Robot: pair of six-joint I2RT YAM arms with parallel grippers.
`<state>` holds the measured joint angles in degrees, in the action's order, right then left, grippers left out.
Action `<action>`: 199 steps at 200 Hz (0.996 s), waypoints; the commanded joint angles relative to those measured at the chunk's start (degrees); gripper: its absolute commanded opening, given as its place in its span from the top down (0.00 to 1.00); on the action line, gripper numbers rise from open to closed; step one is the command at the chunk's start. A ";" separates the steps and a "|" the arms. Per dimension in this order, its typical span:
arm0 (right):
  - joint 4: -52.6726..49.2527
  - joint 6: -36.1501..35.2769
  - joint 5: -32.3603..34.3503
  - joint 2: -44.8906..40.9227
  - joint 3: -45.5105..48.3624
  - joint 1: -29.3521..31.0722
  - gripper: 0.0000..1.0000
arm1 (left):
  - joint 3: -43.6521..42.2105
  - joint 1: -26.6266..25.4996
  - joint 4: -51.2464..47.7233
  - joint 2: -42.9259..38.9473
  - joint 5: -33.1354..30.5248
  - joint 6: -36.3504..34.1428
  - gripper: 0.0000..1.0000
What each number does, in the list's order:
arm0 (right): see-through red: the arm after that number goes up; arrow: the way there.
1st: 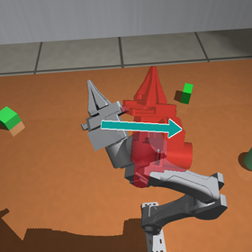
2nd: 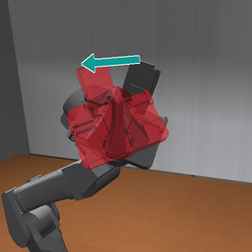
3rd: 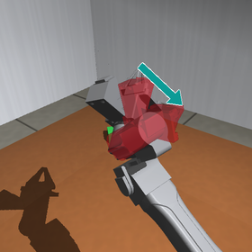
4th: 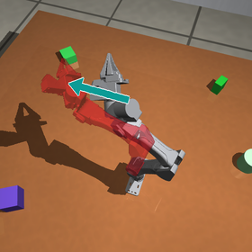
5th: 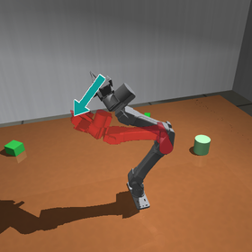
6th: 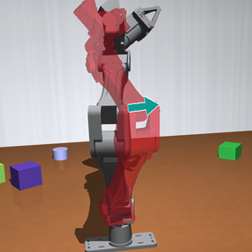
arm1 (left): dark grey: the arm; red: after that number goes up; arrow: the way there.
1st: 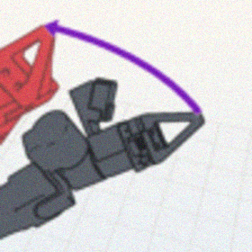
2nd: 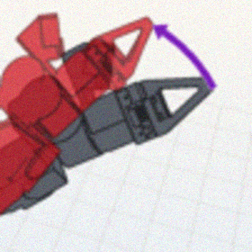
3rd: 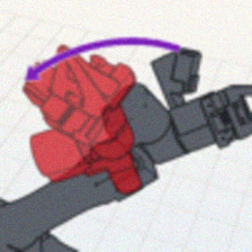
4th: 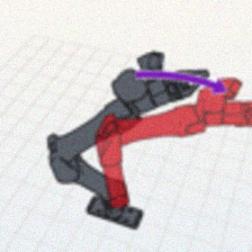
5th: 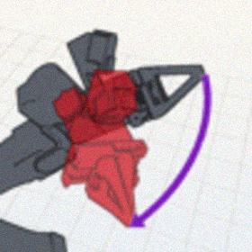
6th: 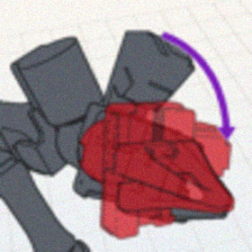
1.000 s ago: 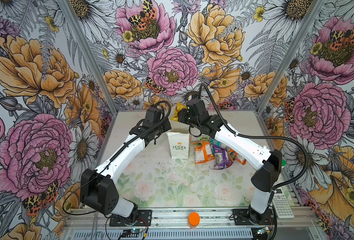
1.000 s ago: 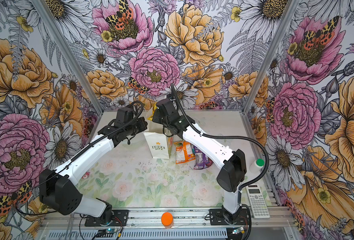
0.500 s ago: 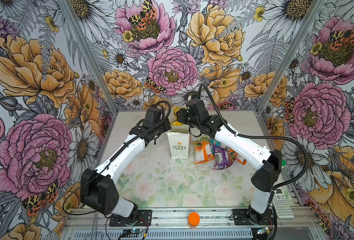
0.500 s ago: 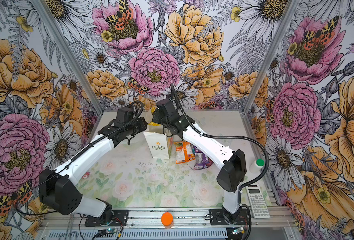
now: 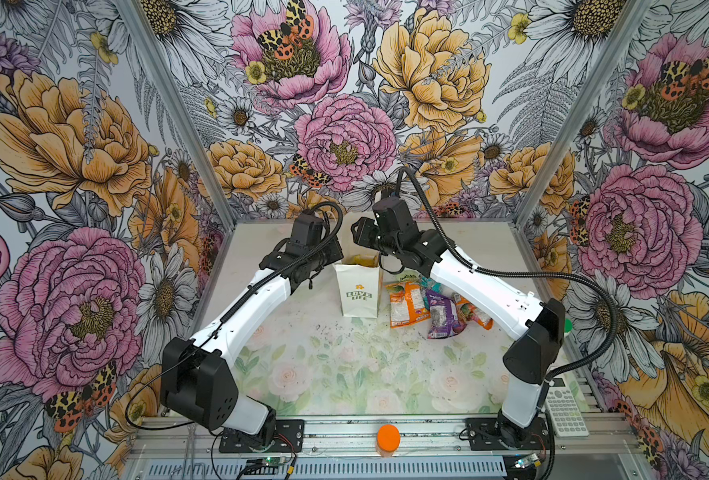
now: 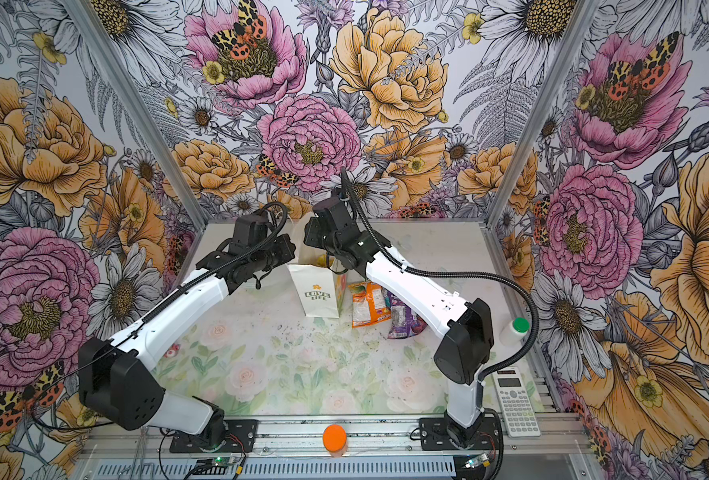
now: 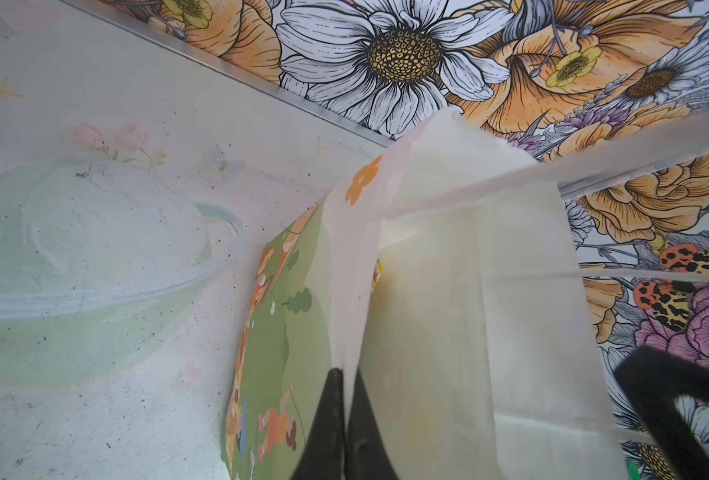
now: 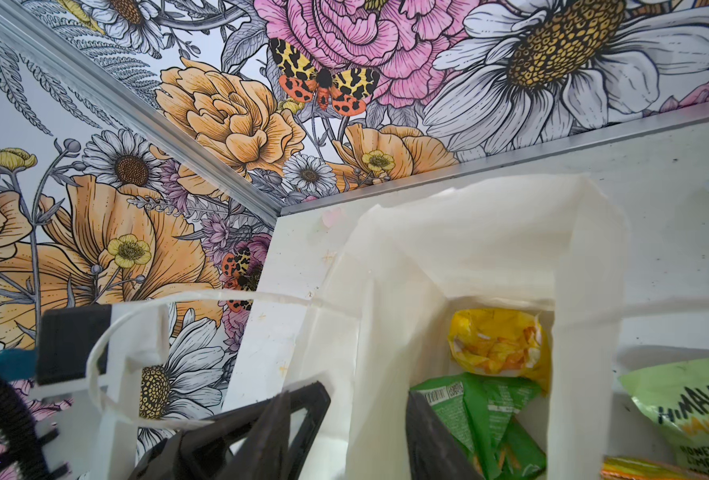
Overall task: Place the snacks into the paper bag
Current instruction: 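Raise the open right gripper out of the bag and draw it back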
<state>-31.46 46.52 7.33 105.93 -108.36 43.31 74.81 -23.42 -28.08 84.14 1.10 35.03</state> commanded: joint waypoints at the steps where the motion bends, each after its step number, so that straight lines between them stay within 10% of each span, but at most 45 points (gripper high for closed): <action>1: 0.33 -4.25 -2.21 -1.78 -0.50 0.27 0.53 | 0.86 -0.40 -0.86 0.06 0.37 -0.57 1.00; 199: 0.09 -19.84 -11.33 -11.96 6.74 0.15 0.36 | -0.60 -0.43 0.37 -1.96 1.01 -1.80 1.00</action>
<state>-31.44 29.39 -3.33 99.15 -103.46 43.31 74.78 -23.42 -28.03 84.05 1.13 34.13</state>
